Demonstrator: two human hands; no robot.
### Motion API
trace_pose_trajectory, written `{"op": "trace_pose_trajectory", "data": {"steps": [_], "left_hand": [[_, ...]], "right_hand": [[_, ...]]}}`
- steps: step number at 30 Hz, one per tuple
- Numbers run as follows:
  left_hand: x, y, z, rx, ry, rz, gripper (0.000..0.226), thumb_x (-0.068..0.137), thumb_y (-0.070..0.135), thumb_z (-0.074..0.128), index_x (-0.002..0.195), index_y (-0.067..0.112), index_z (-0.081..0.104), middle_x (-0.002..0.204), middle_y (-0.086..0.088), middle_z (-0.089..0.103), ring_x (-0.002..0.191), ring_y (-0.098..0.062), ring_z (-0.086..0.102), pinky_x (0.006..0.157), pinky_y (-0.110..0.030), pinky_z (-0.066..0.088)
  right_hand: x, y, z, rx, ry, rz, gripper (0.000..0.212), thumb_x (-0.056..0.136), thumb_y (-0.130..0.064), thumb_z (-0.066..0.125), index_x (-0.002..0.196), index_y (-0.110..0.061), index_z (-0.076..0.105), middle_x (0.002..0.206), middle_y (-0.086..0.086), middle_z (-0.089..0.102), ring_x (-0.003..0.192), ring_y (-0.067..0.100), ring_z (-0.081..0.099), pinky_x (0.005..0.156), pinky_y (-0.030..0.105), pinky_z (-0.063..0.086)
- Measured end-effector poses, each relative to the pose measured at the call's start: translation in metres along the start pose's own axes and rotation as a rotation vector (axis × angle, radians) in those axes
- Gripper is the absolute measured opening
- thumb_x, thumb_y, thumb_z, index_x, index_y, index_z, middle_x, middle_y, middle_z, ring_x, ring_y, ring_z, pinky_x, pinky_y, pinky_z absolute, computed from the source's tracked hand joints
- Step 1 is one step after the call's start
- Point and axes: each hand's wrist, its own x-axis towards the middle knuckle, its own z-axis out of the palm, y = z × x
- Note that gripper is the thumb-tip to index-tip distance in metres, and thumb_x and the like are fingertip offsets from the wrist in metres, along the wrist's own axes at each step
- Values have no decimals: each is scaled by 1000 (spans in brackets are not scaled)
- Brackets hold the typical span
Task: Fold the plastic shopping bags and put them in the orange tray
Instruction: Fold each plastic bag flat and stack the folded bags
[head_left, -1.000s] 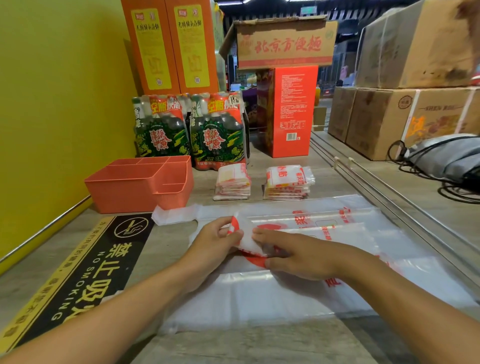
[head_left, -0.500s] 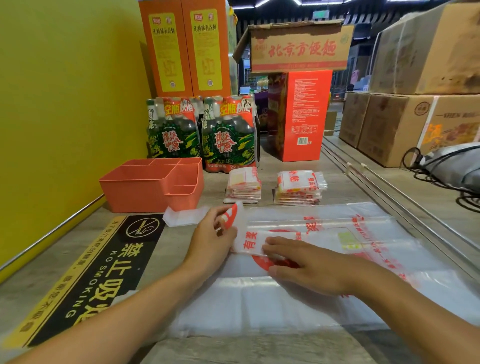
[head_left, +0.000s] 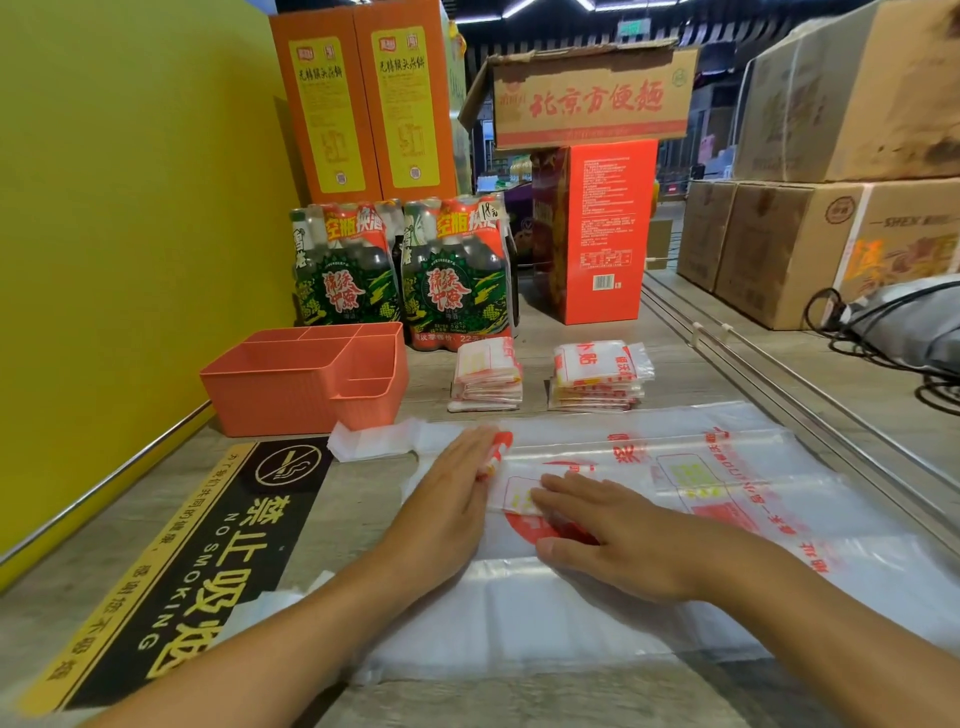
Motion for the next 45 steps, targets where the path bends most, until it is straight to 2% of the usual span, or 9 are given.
{"op": "trace_pose_trajectory", "data": {"steps": [3, 7, 14, 20, 23, 26, 35, 40, 45], "left_hand": [[0, -1, 6, 243, -242, 8, 58, 109, 30, 34, 161, 24, 9, 167, 12, -2, 151, 0, -11, 120, -19, -11], [-1, 6, 8, 311, -352, 33, 66, 108, 45, 29, 161, 23, -4, 165, 12, -19, 146, 1, -29, 121, -28, -17], [1, 1, 5, 277, -181, 41, 56, 104, 51, 39, 155, 31, 30, 167, 12, 11, 151, 2, -6, 126, -28, 4], [0, -2, 6, 451, -389, -25, 70, 104, 58, 18, 160, 26, -7, 166, 6, -19, 149, -5, -26, 123, -29, -12], [-1, -3, 0, 452, -457, -12, 71, 101, 62, 17, 158, 33, -15, 164, 8, -27, 146, -6, -32, 122, -29, -15], [-2, -3, -6, 423, -508, 33, 67, 102, 62, 19, 156, 41, -15, 163, 12, -29, 144, -2, -35, 121, -28, -16], [-1, 2, -7, 422, -554, 29, 68, 102, 62, 20, 156, 41, -15, 163, 12, -28, 145, -2, -32, 121, -27, -15], [-1, 2, -11, 409, -587, 22, 71, 103, 62, 23, 156, 36, -15, 163, 10, -28, 145, -3, -32, 125, -34, -10], [-3, 6, -15, 376, -497, -130, 82, 101, 64, 26, 158, 25, -19, 162, 3, -31, 146, -11, -33, 125, -38, -9]], "right_hand": [[1, -1, -1, 45, -12, 10, 69, 103, -60, 33, 161, -34, 6, 167, -17, -5, 152, 3, -10, 121, 27, -4], [2, 2, -1, 75, 4, 37, 76, 100, -65, 36, 161, -33, 6, 167, -18, -2, 153, 4, -6, 126, 35, 4], [3, 1, 0, 78, -6, 45, 75, 100, -66, 35, 161, -35, 5, 167, -18, -3, 154, 6, -6, 126, 37, 5], [4, 2, 2, 81, 12, 38, 77, 99, -65, 38, 161, -34, 6, 167, -17, -1, 154, 6, -5, 126, 37, 6], [3, 2, 1, 79, 13, 32, 77, 99, -65, 38, 161, -33, 6, 167, -17, -1, 154, 5, -5, 126, 37, 6], [3, 1, 0, 75, 18, 24, 76, 100, -63, 39, 162, -32, 8, 168, -16, 1, 154, 7, -2, 126, 36, 7], [4, 3, 1, 90, 41, 0, 77, 99, -63, 41, 161, -33, 7, 168, -15, 2, 154, 8, 4, 125, 35, 10], [6, -3, 3, 100, 69, -84, 72, 100, -65, 34, 159, -41, 1, 165, -24, -3, 152, 2, -4, 122, 28, 1], [8, -2, 8, 13, 26, -52, 71, 100, -66, 26, 160, -37, 2, 167, -19, -6, 153, 4, -9, 125, 32, -4]]}}
